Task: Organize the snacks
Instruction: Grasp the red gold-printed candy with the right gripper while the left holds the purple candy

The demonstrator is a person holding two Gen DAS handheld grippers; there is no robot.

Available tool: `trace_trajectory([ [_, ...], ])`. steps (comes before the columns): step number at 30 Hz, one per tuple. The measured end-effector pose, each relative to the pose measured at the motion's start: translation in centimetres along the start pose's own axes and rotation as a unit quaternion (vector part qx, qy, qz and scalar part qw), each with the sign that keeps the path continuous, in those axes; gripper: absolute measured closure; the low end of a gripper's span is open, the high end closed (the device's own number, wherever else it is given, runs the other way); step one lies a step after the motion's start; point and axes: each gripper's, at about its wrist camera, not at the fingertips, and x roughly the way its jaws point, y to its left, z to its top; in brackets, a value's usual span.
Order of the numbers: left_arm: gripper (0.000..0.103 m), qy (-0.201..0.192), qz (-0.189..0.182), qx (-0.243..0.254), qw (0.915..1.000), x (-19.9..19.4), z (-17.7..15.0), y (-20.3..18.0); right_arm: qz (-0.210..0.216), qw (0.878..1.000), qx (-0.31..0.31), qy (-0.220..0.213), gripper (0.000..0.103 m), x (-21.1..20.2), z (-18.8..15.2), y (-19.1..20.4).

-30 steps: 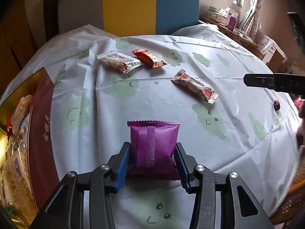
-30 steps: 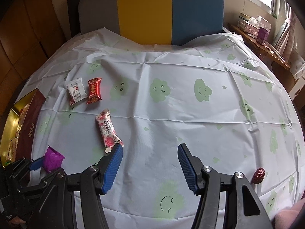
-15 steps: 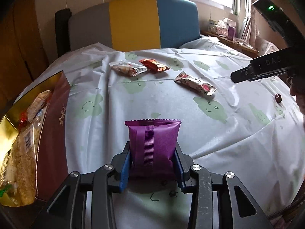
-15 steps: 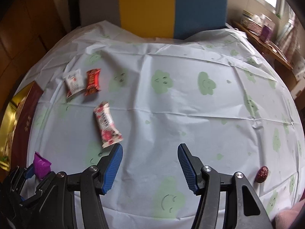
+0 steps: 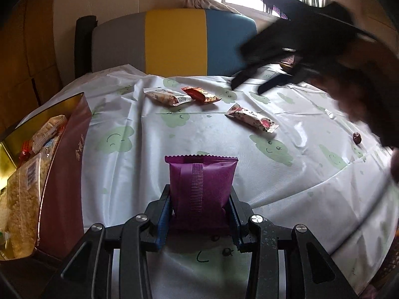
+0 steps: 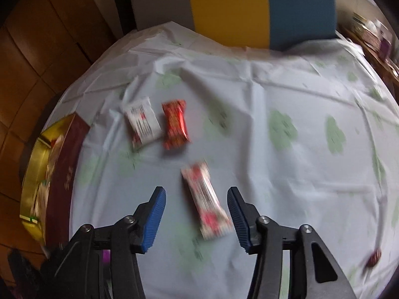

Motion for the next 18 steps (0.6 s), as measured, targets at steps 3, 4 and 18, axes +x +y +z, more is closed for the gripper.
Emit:
trace_trajectory([
  [3, 0.063, -0.005, -0.002, -0.002, 1.0, 0.0, -0.1, 0.0, -0.01, 1.0, -0.01, -0.005, 0.051, 2.0, 2.7, 1.3],
  [4, 0.063, -0.006, -0.004, -0.003, 1.0, 0.0, -0.1, 0.0, -0.011, 1.0, -0.012, -0.006, 0.051, 2.6, 3.5, 1.6],
  [18, 0.062, -0.009, -0.003, -0.003, 0.9999, 0.1, -0.1, 0.0, -0.05, 0.998, -0.02, 0.041, 0.081, 6.9, 5.5, 2.1],
])
